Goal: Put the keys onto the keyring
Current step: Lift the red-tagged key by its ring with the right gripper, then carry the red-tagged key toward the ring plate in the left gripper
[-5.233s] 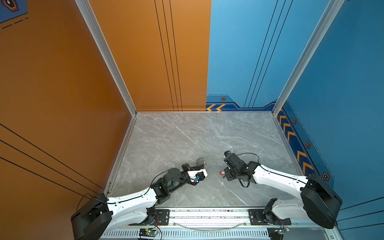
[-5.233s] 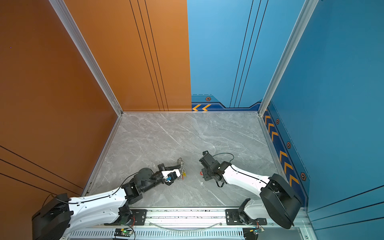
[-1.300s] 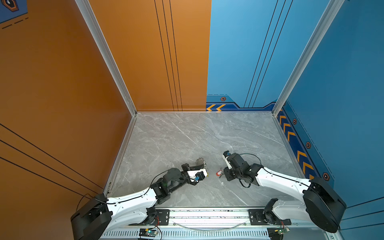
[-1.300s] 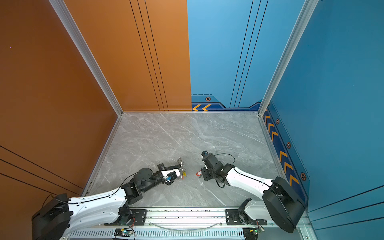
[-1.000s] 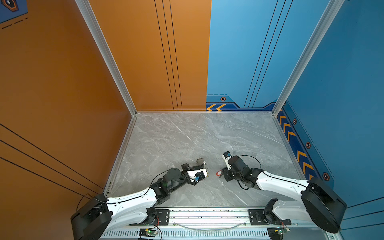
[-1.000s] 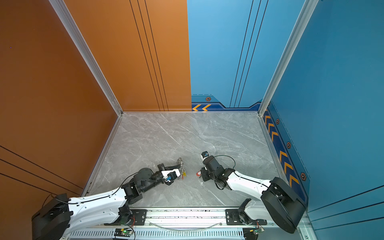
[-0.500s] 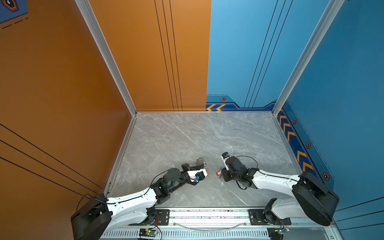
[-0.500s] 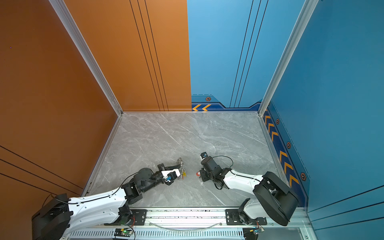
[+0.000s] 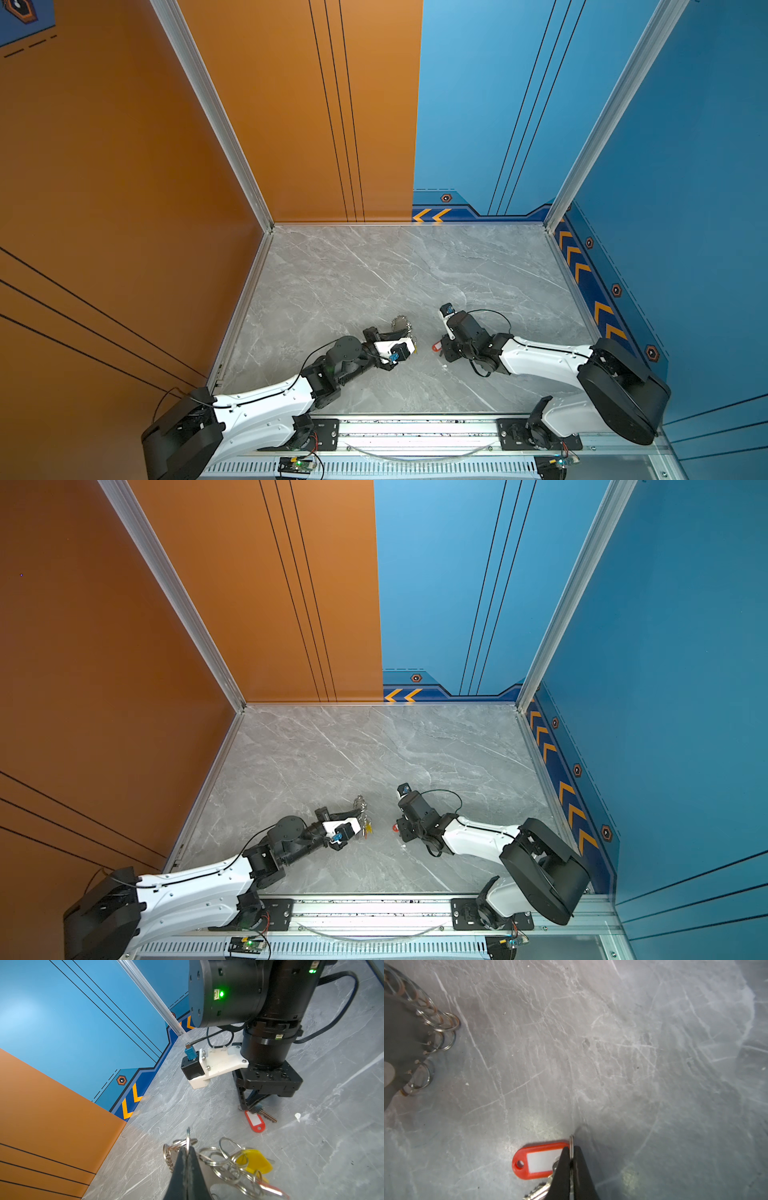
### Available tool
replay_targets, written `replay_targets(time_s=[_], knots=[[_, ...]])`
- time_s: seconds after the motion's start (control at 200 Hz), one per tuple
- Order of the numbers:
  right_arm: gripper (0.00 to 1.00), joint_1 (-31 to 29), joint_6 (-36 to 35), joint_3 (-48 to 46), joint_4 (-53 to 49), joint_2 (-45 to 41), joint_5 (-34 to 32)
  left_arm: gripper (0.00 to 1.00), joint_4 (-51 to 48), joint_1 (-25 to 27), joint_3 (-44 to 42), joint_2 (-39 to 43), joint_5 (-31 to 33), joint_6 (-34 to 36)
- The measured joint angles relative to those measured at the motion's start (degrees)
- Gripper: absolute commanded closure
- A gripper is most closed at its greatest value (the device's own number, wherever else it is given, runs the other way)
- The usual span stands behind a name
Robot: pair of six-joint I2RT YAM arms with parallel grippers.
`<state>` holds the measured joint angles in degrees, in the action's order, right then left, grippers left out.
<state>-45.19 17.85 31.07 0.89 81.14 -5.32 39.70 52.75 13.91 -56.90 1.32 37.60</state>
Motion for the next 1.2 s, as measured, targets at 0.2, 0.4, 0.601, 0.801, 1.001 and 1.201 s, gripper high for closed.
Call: replay_targets(time_s=[0.2,0.4,0.601,0.801,1.001,1.201], knots=[[1.0,-2.5,-1.5,3.5,-5.9,-1.0,-2.7,1.0,0.0,0.0,0.0,0.1,1.3,-1.1],[1.0,-2.8,-6.1,8.6,-14.1,-8.9,-2.3,1.0,-0.7,-0.9,0.0,1.3,3.2,-4.3],[1.0,-2.4,-13.3,13.8,-19.1,-15.3,2.6,1.0,-5.7,-3.0,2.1,3.0,-0.2,-8.8],[1.0,-2.3,-21.8,15.3,-20.4,-18.9,9.5,1.0,-9.6,-3.2,4.5,1.2,-10.9,-10.3],[1.0,-2.5,-28.6,15.3,-22.5,-20.4,15.0,1.0,-11.3,-3.3,4.7,-0.5,-18.4,-10.0],[1.0,-4.6,-33.1,15.3,-24.4,-21.5,19.2,1.0,-12.0,-3.2,4.7,-0.5,-21.1,-7.4]])
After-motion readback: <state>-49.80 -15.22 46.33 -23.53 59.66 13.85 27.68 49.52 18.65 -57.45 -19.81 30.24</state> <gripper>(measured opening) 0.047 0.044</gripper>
